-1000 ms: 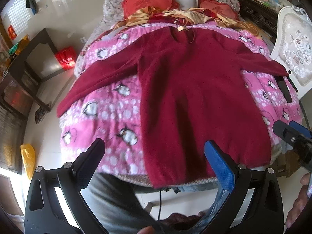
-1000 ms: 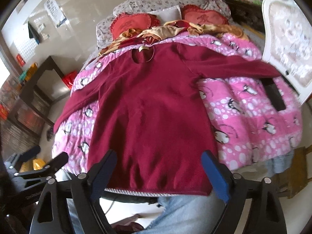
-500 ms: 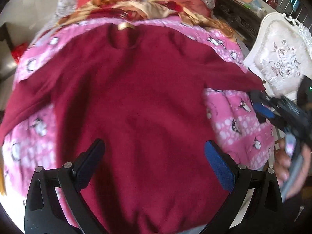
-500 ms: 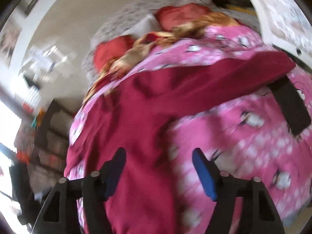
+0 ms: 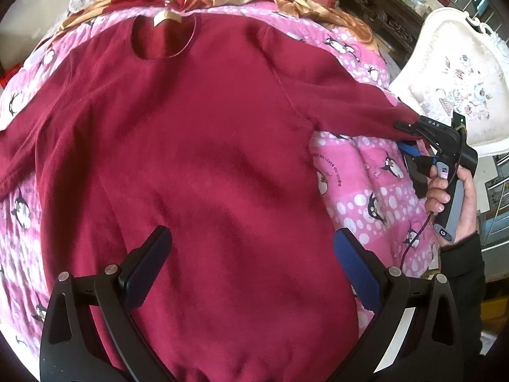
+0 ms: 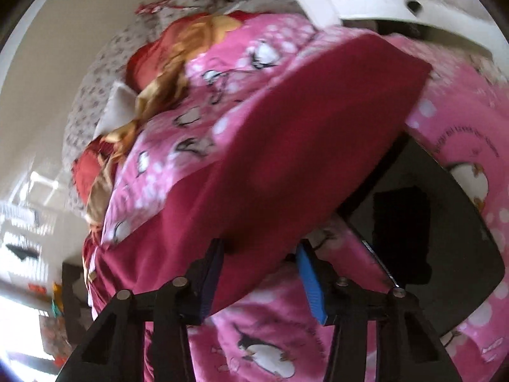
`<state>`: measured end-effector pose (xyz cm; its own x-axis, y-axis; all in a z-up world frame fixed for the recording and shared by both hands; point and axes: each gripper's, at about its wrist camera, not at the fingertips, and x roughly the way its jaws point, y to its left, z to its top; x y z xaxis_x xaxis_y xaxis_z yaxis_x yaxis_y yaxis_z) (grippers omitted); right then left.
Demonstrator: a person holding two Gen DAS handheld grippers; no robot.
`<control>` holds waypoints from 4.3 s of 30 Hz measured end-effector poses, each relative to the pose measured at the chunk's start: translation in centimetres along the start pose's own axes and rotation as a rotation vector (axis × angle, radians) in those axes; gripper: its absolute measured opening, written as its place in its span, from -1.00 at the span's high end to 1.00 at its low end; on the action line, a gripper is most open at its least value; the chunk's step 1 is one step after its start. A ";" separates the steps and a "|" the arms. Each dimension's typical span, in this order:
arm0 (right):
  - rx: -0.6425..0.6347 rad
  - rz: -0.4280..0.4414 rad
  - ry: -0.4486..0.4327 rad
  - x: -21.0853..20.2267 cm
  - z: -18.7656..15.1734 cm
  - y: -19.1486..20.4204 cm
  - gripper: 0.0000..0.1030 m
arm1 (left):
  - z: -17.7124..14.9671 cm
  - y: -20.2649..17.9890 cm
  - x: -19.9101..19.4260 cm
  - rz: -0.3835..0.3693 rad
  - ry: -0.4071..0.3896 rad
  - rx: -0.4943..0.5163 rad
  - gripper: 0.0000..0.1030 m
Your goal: Fold small clothes
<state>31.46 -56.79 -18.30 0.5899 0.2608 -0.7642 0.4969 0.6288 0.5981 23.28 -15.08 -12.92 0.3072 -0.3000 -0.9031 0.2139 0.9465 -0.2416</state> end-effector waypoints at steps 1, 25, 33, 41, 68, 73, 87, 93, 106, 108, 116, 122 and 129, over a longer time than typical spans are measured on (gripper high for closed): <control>0.016 0.006 -0.003 0.1 0.0 -0.3 0.10 | -0.1 0.1 0.1 -0.001 0.002 -0.002 -0.99; -1.289 -0.025 -0.046 -3.0 -30.2 25.9 0.82 | -2.2 14.2 -5.9 0.030 -0.139 -0.250 -0.99; -1.194 -0.034 0.150 -2.2 -36.8 22.6 -0.11 | -3.3 15.9 -4.9 -0.017 -0.116 -0.230 -0.99; -0.549 0.106 0.190 -1.9 -26.2 17.4 -0.12 | 0.0 15.9 -1.6 -0.003 -0.048 -0.243 -0.98; -0.343 0.089 0.398 6.1 -24.9 16.9 0.78 | -10.5 16.8 -6.1 0.075 0.086 -0.077 0.58; -0.270 0.228 0.275 1.9 -22.8 15.9 -0.55 | -9.8 16.2 -12.7 0.075 -0.111 -0.027 -0.27; -0.089 0.276 0.308 7.9 -16.0 14.1 0.00 | 12.8 5.9 -3.3 -0.092 -0.047 0.166 -0.52; -0.075 0.284 0.320 8.0 -14.9 13.4 0.41 | 22.0 2.1 6.0 -0.096 0.074 0.142 -0.51; 0.071 0.530 0.257 6.9 -13.8 8.0 0.76 | 27.6 -0.7 8.8 -0.228 0.052 0.101 0.80; 0.056 0.499 0.246 6.9 -14.0 7.8 0.76 | 27.3 -1.2 11.8 -0.149 0.093 0.128 0.80; -0.047 0.358 0.237 7.6 -14.5 8.7 0.80 | 26.5 0.1 10.7 -0.031 0.008 0.094 0.56; -0.089 0.250 0.196 4.0 -14.9 10.0 0.35 | 19.3 3.5 2.5 0.013 -0.105 0.100 -0.08; -0.301 0.152 0.089 -4.5 -21.3 14.2 -0.57 | 3.9 12.9 -6.8 0.031 -0.157 -0.075 -0.25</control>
<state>22.30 -33.45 -11.46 0.5788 0.4223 -0.6976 0.1900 0.7621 0.6190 27.60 -1.29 -8.50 0.4549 -0.2796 -0.8455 0.1341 0.9601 -0.2453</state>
